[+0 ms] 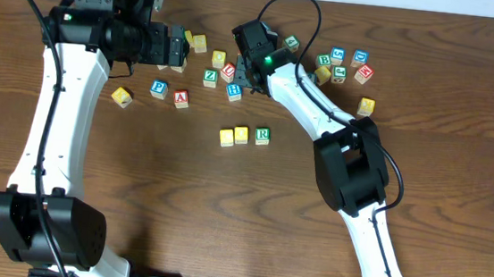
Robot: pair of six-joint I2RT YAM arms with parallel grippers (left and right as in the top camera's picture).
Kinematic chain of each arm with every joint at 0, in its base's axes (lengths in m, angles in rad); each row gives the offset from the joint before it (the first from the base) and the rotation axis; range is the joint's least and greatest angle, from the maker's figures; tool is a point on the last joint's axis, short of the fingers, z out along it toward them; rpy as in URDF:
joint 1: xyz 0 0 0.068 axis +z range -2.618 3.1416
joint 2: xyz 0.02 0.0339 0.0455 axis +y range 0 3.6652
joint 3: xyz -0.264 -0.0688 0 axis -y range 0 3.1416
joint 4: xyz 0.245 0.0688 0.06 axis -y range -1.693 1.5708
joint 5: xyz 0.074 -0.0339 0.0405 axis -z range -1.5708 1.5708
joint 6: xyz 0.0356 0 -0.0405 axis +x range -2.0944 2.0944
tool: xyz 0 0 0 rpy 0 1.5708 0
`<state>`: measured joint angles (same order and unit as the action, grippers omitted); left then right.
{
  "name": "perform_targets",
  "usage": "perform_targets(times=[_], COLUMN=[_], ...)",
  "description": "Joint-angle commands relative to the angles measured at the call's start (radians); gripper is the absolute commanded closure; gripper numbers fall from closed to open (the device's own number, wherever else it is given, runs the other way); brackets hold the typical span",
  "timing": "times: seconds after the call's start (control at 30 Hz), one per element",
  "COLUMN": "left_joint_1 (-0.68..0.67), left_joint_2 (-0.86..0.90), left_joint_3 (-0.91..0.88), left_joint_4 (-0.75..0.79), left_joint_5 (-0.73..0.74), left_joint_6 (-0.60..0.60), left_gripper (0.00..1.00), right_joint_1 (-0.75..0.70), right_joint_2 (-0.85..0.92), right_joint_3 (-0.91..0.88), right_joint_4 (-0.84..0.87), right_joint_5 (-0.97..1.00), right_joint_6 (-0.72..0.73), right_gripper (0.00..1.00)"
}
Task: Spell out CORL
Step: 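Place the R block right of the O block and release, then grasp the blue L block with the right gripper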
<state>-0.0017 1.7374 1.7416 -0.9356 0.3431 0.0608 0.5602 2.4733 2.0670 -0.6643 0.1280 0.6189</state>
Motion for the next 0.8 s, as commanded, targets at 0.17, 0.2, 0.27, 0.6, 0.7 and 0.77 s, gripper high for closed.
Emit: perform_targets(times=[0.17, 0.2, 0.27, 0.6, 0.7, 0.77], left_joint_1=[0.002, 0.002, 0.002, 0.002, 0.002, 0.002], left_joint_2=[0.006, 0.006, 0.006, 0.006, 0.006, 0.006], left_joint_3=[0.027, 0.027, 0.027, 0.027, 0.027, 0.027], left_joint_4=[-0.002, -0.002, -0.002, -0.002, -0.002, -0.002], left_joint_5=[0.015, 0.015, 0.015, 0.015, 0.015, 0.015], left_joint_6=[0.014, 0.014, 0.014, 0.014, 0.014, 0.014], left_gripper=[0.02, 0.02, 0.03, 0.03, 0.02, 0.02], right_joint_1=[-0.014, -0.018, -0.028, -0.044, -0.042, -0.04], right_joint_2=[0.0, -0.008, -0.03, -0.245, -0.284, -0.283], right_joint_3=[0.007, 0.007, 0.007, 0.007, 0.007, 0.006], right_joint_4=[-0.018, -0.023, -0.035, -0.29, -0.43, -0.504], right_joint_5=[0.016, 0.017, 0.016, 0.012, 0.013, 0.012], right_joint_6=[-0.069, -0.079, -0.097, -0.157, -0.157, -0.157], right_gripper=[0.76, 0.75, 0.75, 0.75, 0.75, 0.75])
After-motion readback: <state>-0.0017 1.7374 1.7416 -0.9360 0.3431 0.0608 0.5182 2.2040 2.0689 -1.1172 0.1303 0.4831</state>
